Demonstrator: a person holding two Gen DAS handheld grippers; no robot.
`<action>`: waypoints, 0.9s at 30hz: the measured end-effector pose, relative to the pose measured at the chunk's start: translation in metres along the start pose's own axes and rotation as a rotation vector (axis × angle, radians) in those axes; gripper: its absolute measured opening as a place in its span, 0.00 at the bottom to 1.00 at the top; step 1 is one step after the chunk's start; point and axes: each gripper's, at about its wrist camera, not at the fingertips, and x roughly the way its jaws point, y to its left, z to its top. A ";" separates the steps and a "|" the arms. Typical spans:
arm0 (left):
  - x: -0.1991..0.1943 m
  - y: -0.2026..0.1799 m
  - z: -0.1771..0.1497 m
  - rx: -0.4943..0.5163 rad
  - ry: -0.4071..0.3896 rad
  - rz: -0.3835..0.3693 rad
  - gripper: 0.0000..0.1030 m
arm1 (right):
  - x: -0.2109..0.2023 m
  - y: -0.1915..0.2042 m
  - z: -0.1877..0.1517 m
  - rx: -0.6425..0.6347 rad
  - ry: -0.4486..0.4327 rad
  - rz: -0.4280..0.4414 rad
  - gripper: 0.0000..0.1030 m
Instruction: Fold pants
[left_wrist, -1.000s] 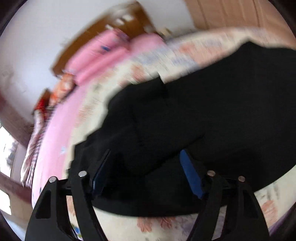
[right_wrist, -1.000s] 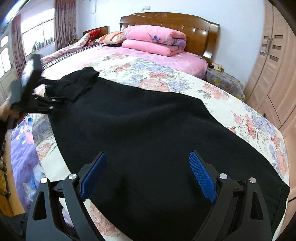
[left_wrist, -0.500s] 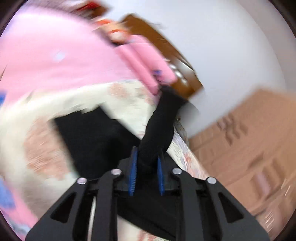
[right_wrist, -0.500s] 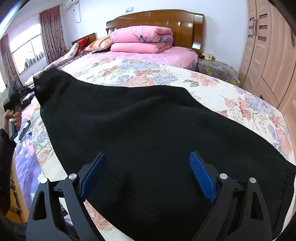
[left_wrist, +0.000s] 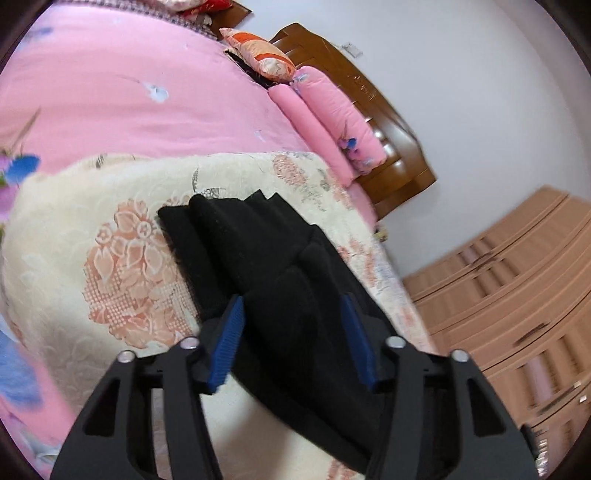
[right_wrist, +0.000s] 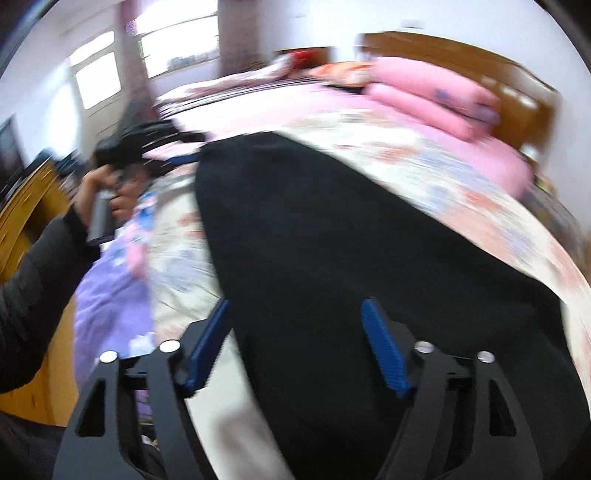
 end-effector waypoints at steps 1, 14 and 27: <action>0.002 0.000 0.000 0.004 0.005 0.026 0.37 | 0.014 0.012 0.010 -0.030 0.014 0.044 0.60; -0.026 -0.033 0.011 0.084 -0.049 0.067 0.13 | 0.099 0.087 0.075 -0.233 0.081 -0.002 0.36; -0.024 -0.009 -0.013 0.077 -0.046 0.208 0.13 | 0.089 0.102 0.069 -0.317 0.043 -0.081 0.08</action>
